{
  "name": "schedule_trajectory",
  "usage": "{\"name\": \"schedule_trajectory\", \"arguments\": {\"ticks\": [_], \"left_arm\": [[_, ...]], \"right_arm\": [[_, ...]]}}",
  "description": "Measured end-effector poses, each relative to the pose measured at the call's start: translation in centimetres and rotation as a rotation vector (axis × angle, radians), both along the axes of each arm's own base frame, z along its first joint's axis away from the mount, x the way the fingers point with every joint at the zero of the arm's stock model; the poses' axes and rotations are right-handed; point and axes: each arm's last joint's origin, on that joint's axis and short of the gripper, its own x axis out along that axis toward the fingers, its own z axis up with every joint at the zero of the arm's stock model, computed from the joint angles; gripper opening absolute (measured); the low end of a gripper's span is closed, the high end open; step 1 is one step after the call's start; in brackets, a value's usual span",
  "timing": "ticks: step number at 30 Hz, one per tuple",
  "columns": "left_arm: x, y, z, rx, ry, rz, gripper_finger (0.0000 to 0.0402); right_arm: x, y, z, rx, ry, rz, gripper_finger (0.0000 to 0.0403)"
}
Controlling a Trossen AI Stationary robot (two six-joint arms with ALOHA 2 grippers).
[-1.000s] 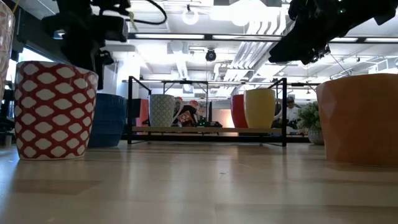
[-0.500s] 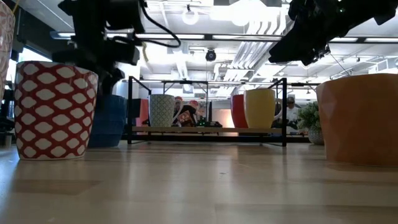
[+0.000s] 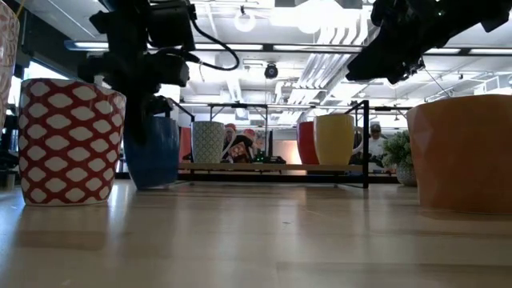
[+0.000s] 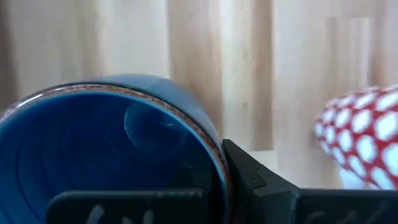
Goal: Place coffee mugs
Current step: Put the blue mug on the shelf
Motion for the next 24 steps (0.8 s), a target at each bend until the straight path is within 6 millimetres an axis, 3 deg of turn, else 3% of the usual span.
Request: {"name": "schedule_trajectory", "arguments": {"ticks": [6, 15, 20, 24], "left_arm": [[0.2, -0.1, 1.0, -0.097, -0.056, 0.041, 0.0004], [2.4, 0.5, 8.0, -0.032, -0.323, 0.020, 0.0003], [3.6, 2.0, 10.1, 0.073, -0.282, -0.010, 0.0003], [5.2, 4.4, 11.0, 0.124, -0.221, -0.031, 0.0003]], "right_arm": [[-0.1, 0.1, -0.1, -0.033, 0.023, 0.028, 0.0130], [-0.1, 0.1, -0.2, -0.038, 0.030, 0.031, 0.0130], [-0.1, 0.1, -0.2, -0.021, 0.023, 0.022, 0.0130], [-0.1, 0.1, -0.1, -0.010, 0.018, 0.017, 0.0130]]}}
